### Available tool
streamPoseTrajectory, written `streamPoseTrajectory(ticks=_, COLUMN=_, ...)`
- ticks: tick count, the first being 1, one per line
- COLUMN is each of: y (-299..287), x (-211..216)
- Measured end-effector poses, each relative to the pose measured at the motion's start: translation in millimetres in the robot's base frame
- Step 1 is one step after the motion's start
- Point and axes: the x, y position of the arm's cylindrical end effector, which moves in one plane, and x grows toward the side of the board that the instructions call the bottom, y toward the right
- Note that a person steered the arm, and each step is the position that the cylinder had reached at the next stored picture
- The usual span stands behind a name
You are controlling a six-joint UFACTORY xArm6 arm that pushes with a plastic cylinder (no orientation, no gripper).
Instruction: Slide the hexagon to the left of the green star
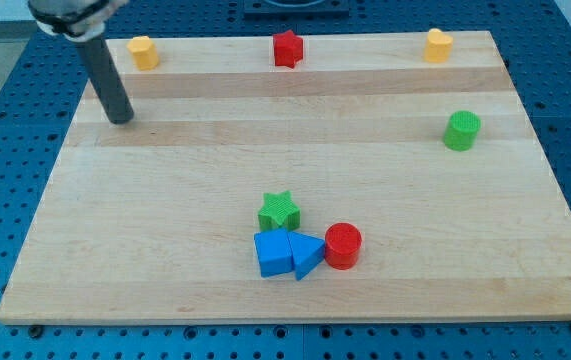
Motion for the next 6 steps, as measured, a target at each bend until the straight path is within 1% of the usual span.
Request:
streamPoseTrajectory(ticks=1, y=-34.8, x=-30.9)
streamPoseTrajectory(ticks=2, y=-48.9, x=-61.2)
streamPoseTrajectory(ticks=4, y=-48.1, x=-112.0)
streamPoseTrajectory(ticks=5, y=-32.9, x=-126.8)
streamPoseTrajectory(ticks=6, y=-4.4, x=-127.5)
